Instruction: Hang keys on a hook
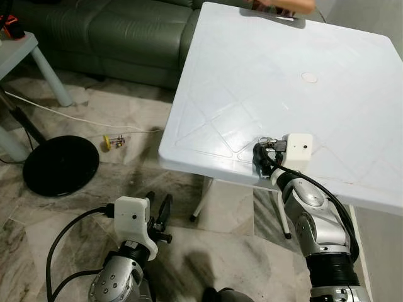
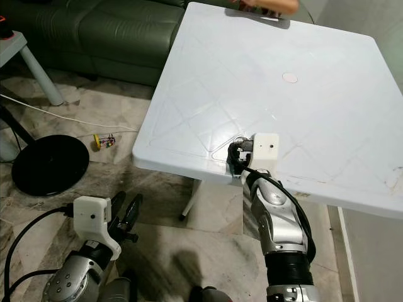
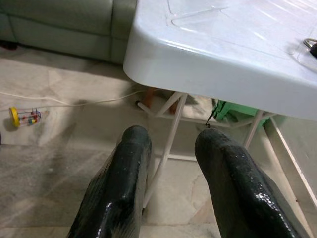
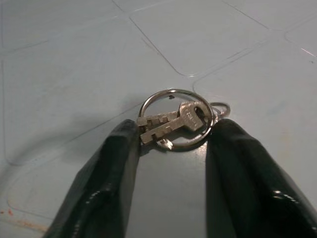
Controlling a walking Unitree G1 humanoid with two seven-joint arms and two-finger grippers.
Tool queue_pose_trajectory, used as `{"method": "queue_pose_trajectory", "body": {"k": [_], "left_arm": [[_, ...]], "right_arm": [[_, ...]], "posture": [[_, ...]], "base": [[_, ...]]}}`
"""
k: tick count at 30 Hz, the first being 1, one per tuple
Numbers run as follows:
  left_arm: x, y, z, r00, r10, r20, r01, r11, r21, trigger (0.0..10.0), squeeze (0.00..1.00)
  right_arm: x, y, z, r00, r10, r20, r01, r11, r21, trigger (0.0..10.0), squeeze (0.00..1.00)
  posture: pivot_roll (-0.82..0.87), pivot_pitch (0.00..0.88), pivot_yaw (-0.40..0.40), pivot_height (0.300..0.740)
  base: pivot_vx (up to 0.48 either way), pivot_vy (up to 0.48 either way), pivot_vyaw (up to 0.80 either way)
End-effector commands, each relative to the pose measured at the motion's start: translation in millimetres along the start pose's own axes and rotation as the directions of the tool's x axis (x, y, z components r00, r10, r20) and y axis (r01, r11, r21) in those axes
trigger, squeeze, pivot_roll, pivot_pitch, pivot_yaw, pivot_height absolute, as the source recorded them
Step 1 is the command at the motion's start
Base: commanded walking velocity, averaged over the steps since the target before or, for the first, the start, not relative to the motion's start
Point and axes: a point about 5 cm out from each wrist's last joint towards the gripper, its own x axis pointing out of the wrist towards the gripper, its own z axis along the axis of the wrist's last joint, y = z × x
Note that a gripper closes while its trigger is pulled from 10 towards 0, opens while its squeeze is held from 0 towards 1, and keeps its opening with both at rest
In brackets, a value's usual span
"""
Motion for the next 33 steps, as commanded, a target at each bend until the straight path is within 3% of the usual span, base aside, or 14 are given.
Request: {"method": "queue_pose_trajectory", "body": {"k": [1, 9, 10, 11, 12, 13, 14, 21, 33], "left_arm": [[-3.2, -2.3, 0, 1.0, -0.003, -0.006, 0.003, 1.0, 0.002, 10.0, 0.0], [-3.3, -2.6, 0, 1.0, 0.001, -0.006, -0.001, 1.0, 0.003, 10.0, 0.0], [-3.4, -2.8, 0, 1.0, 0.001, -0.006, -0.001, 1.0, 0.004, 10.0, 0.0], [-3.1, -3.0, 0, 1.0, 0.0, -0.006, 0.0, 1.0, 0.005, 10.0, 0.0], [-3.0, -3.3, 0, 1.0, -0.001, -0.005, 0.001, 1.0, 0.005, 10.0, 0.0], [-2.8, -3.5, 0, 1.0, -0.002, -0.004, 0.002, 1.0, 0.005, 10.0, 0.0], [-2.8, -3.5, 0, 1.0, -0.002, -0.004, 0.002, 1.0, 0.005, 10.0, 0.0], [-2.5, -4.6, 0, 1.0, -0.008, -0.004, 0.008, 1.0, 0.006, 10.0, 0.0], [-2.5, -5.9, -1, 1.0, -0.009, -0.001, 0.009, 1.0, 0.004, 10.0, 0.0]], "right_arm": [[-1.5, -4.1, -25, 0.993, -0.023, -0.119, 0.025, 1.0, 0.014, 0.0, 0.0], [0.2, -4.6, -26, 0.992, -0.028, -0.124, 0.03, 0.999, 0.013, 0.0, 0.0], [0.1, -4.5, -26, 0.992, -0.027, -0.124, 0.028, 0.999, 0.014, 0.7, 0.0], [0.2, -4.3, -26, 0.991, -0.02, -0.13, 0.022, 1.0, 0.015, 4.7, 0.0], [0.3, -4.0, -26, 0.991, -0.01, -0.135, 0.014, 0.999, 0.029, 10.0, 0.0], [0.4, -4.2, -27, 0.99, 0.002, -0.143, 0.008, 0.998, 0.063, 10.0, 0.0], [0.6, -6.1, -27, 0.99, -0.01, -0.138, 0.019, 0.998, 0.067, 10.0, 1.0], [4.4, -13.7, -18, 0.995, -0.036, -0.096, 0.048, 0.992, 0.119, 10.0, 1.0], [10.5, -9.4, -10, 0.997, -0.036, -0.075, 0.049, 0.983, 0.179, 10.0, 1.0]], "posture": [[0.18, 0.274, -0.118, 0.74], [0.17, 0.272, -0.119, 0.74], [0.17, 0.272, -0.119, 0.74], [0.17, 0.269, -0.118, 0.74], [0.17, 0.269, -0.118, 0.74], [0.17, 0.268, -0.117, 0.74], [0.17, 0.268, -0.117, 0.74], [0.17, 0.261, -0.117, 0.74], [0.18, 0.249, -0.118, 0.74]], "base": [[0.0, 0.0, 0.0], [0.0, 0.0, 0.0], [0.0, 0.0, 0.0], [0.0, 0.0, 0.0], [0.0, 0.0, 0.0], [0.0, 0.0, 0.0], [0.0, 0.0, 0.0], [0.0, 0.0, 0.0], [0.0, 0.0, 0.0]]}}
